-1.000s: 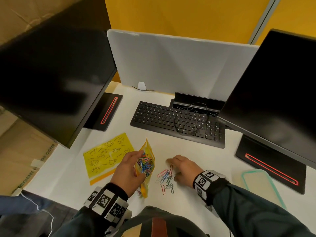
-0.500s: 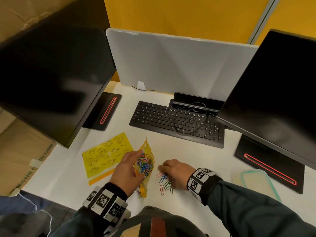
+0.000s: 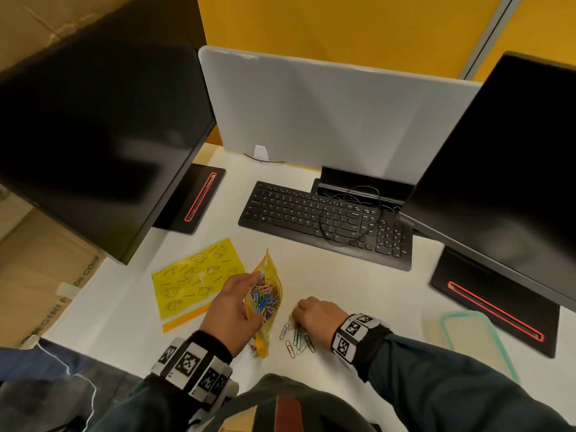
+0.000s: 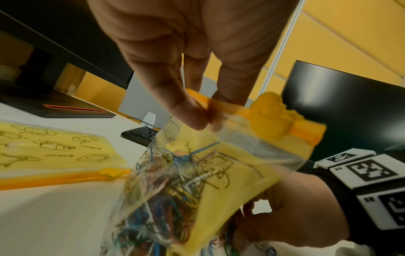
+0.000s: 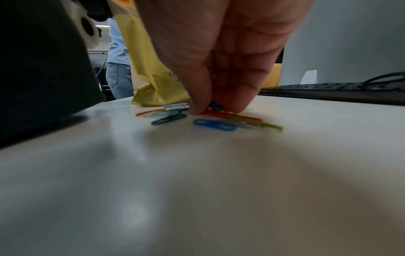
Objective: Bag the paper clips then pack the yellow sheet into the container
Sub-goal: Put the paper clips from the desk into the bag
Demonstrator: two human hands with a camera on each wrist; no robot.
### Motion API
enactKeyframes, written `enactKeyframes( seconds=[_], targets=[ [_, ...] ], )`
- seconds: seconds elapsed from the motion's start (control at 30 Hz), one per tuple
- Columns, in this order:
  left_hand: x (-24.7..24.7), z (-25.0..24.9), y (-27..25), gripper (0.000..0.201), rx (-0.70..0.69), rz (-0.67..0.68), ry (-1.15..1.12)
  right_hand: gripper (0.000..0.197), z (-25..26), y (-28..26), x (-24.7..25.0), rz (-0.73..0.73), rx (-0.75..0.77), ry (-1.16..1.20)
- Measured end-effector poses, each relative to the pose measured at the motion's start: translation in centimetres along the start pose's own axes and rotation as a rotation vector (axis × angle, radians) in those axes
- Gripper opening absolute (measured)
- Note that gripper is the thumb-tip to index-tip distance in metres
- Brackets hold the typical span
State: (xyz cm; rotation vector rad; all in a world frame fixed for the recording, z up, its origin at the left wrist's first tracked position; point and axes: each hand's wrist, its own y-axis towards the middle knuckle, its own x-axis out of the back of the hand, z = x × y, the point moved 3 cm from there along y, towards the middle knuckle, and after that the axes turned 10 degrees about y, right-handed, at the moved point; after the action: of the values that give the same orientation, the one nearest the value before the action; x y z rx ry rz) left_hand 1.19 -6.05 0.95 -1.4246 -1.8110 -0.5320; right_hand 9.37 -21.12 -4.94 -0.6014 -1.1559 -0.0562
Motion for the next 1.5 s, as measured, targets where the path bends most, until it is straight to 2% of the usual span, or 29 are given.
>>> enactKeyframes(
  seconds=[0.07,0.17,0.27,0.33,0.4,0.47,0.5,0.53,0.63,0.73,0.9,0.93,1.0,1.07,1.1,1.2,1.37,1.5],
  targets=[
    [0.0,-0.1,0.0,0.070,0.002,0.002,0.004,0.020,0.3,-0.2,-0.2,-0.005,-0.001,0.008],
    [0.1,-0.3,0.0,0.070,0.008,0.003,0.020,0.034,-0.1,0.2,-1.2,-0.049,-0.024,-0.027],
    [0.2,-0.2,-0.1,0.070,0.011,0.001,0.016,0.022,-0.1,-0.3,0.0,-0.074,-0.083,0.117],
    [0.2,-0.1,-0.1,0.070,0.004,-0.005,0.015,0.025,-0.7,-1.2,1.3,-0.201,-0.146,0.309],
    [0.1,0.0,-0.1,0.069,-0.002,-0.008,0.012,0.019,-0.9,-2.2,3.1,-0.384,-0.191,0.518],
    [0.0,0.0,-0.1,0.070,-0.001,-0.007,0.008,0.012,-0.5,-2.9,5.3,-0.580,-0.186,0.689],
    [-0.1,-0.1,0.0,0.070,-0.002,-0.006,0.009,0.011,0.0,-2.9,6.4,-0.624,-0.171,0.760],
    [-0.2,-0.2,0.0,0.071,-0.004,-0.007,0.010,0.010,0.7,-2.6,7.4,-0.632,-0.155,0.816],
    [-0.2,-0.4,-0.1,0.073,0.000,-0.009,0.002,0.013,2.6,-1.3,8.8,-0.529,-0.150,0.922],
    [-0.1,-0.5,-0.3,0.073,0.012,-0.020,0.009,0.022,3.4,-0.4,8.9,-0.483,-0.144,0.980],
    [0.0,-0.2,-0.5,0.073,0.022,-0.030,0.029,0.016,0.0,-1.8,8.4,-0.657,-0.252,1.026],
    [0.0,-0.2,-0.5,0.073,0.026,-0.023,0.029,0.016,-1.1,-2.2,7.7,-0.611,-0.287,0.956],
    [-0.1,-0.3,-0.5,0.072,0.026,-0.014,0.030,0.023,-2.8,-2.9,5.5,-0.367,-0.335,0.720],
    [-0.1,-0.4,-0.4,0.073,0.014,-0.014,0.044,0.034,-3.6,-3.6,3.0,-0.143,-0.323,0.527],
    [-0.1,-0.5,-0.3,0.072,0.009,-0.015,0.048,0.040,-3.6,-3.8,2.0,-0.087,-0.292,0.473],
    [-0.1,-0.6,-0.3,0.072,0.003,-0.018,0.057,0.044,-3.1,-4.0,0.5,-0.061,-0.225,0.370],
    [-0.2,-0.4,-0.5,0.072,0.002,-0.010,0.041,0.025,-1.9,-3.1,0.1,-0.081,-0.276,0.275],
    [0.1,-0.4,-0.6,0.071,0.014,-0.016,0.042,0.024,-1.1,-3.1,-0.5,-0.074,-0.305,0.225]
  ],
)
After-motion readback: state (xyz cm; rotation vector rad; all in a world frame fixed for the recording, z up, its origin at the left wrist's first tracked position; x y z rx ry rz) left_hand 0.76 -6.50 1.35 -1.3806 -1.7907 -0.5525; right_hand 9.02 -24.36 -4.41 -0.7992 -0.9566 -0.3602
